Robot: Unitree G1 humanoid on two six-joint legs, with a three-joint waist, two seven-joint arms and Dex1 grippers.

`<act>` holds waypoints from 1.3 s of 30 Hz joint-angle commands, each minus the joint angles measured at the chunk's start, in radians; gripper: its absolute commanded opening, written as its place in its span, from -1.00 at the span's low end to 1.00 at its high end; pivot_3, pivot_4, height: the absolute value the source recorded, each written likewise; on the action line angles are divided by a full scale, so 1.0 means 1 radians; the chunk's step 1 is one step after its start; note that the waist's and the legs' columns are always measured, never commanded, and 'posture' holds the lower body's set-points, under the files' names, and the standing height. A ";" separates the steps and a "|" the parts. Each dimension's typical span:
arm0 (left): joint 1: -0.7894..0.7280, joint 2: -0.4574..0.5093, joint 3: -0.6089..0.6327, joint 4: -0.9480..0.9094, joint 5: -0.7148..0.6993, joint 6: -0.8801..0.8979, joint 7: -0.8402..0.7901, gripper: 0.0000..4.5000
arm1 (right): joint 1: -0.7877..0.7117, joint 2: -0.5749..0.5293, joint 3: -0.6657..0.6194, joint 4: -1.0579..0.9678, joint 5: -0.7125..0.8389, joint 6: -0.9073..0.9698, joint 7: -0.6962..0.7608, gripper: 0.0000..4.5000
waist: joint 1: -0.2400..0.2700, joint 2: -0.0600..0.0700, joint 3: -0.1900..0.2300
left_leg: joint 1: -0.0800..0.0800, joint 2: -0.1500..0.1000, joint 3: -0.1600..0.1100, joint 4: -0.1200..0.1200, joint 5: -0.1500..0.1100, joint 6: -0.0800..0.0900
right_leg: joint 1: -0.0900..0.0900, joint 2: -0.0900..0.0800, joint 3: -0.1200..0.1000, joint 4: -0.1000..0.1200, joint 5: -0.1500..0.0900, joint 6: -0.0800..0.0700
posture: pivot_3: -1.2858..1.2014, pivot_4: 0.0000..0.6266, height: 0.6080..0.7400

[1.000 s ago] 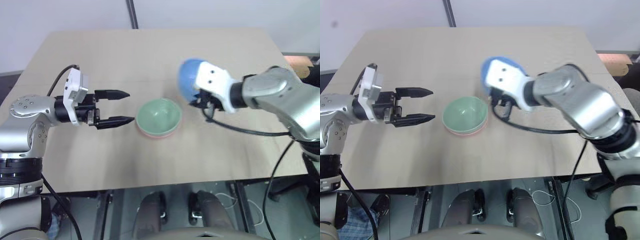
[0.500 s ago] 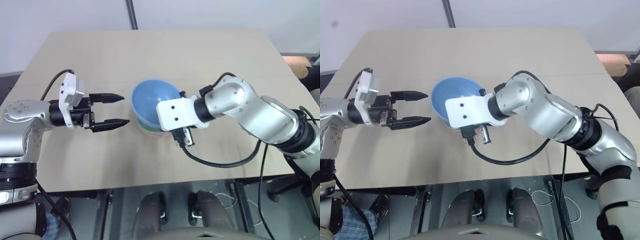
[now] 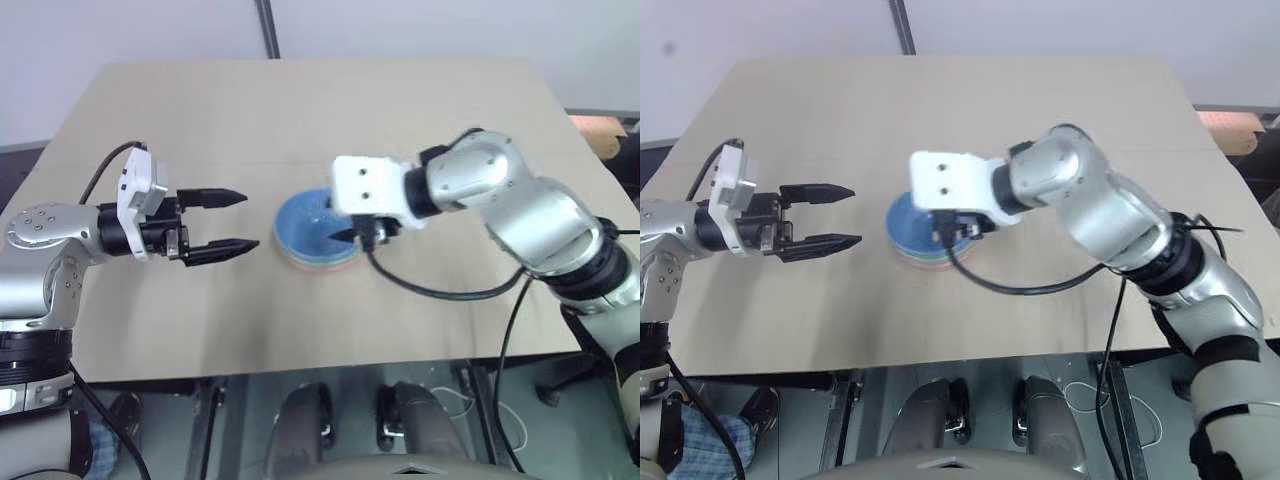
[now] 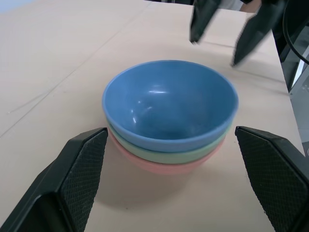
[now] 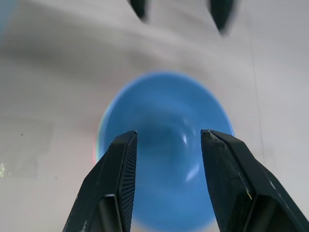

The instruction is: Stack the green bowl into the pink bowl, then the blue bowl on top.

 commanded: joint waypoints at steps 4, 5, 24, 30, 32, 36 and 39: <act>0.050 0.000 0.053 -0.061 -0.017 -0.002 0.050 1.00 | 0.183 -0.105 -0.382 -0.172 0.197 0.053 0.013 0.03 | 0.004 0.000 0.000 | 0.000 0.000 0.000 -0.001 0.000 0.000 | 0.000 0.000 0.000 0.000 0.000 0.000 | 0.03 -0.52 1.00; 0.057 0.002 0.055 -0.061 -0.010 -0.005 0.059 1.00 | 0.214 -0.118 -0.436 -0.187 0.232 0.085 0.005 0.03 | 0.005 0.000 0.000 | 0.000 0.000 -0.001 -0.001 0.000 0.000 | 0.000 0.000 -0.001 -0.001 0.000 0.000 | 0.03 -0.52 1.00; 0.123 -0.052 0.022 -0.085 0.046 -0.038 0.177 1.00 | 0.902 -0.116 -0.896 -0.047 0.340 -0.211 -0.035 0.03 | 0.021 -0.002 -0.001 | 0.003 -0.001 -0.004 -0.002 0.000 0.000 | 0.006 0.000 -0.003 -0.003 0.000 0.001 | 0.03 -0.52 1.00; 0.142 -0.076 0.043 -0.105 0.020 -0.003 0.229 1.00 | 0.961 -0.097 -0.884 0.043 0.277 -0.459 -0.008 0.03 | 0.014 -0.001 -0.001 | 0.012 0.000 -0.002 -0.002 0.000 0.000 | 0.012 0.001 0.000 -0.001 -0.003 0.004 | 0.03 -0.52 1.00; 0.155 -0.080 0.041 -0.117 0.026 -0.009 0.238 1.00 | 0.964 -0.092 -0.879 0.075 0.268 -0.527 0.004 0.03 | 0.015 -0.001 -0.001 | 0.017 0.000 -0.002 -0.003 -0.001 0.000 | 0.017 0.001 -0.001 -0.002 -0.003 0.004 | 0.03 -0.52 1.00; 0.170 -0.079 0.048 -0.127 0.025 -0.012 0.250 1.00 | 0.959 -0.099 -0.864 0.104 0.275 -0.565 0.011 0.03 | 0.017 -0.001 -0.001 | 0.017 0.000 -0.002 -0.003 -0.001 0.000 | 0.017 0.000 -0.001 -0.002 -0.003 0.004 | 0.03 -0.52 1.00; 0.178 -0.075 0.058 -0.140 0.022 -0.012 0.259 1.00 | 0.956 -0.103 -0.857 0.120 0.289 -0.592 0.034 0.03 | 0.018 -0.001 -0.001 | 0.017 0.000 -0.002 -0.004 0.000 0.000 | 0.017 0.000 -0.001 -0.002 -0.003 0.004 | 0.03 -0.52 1.00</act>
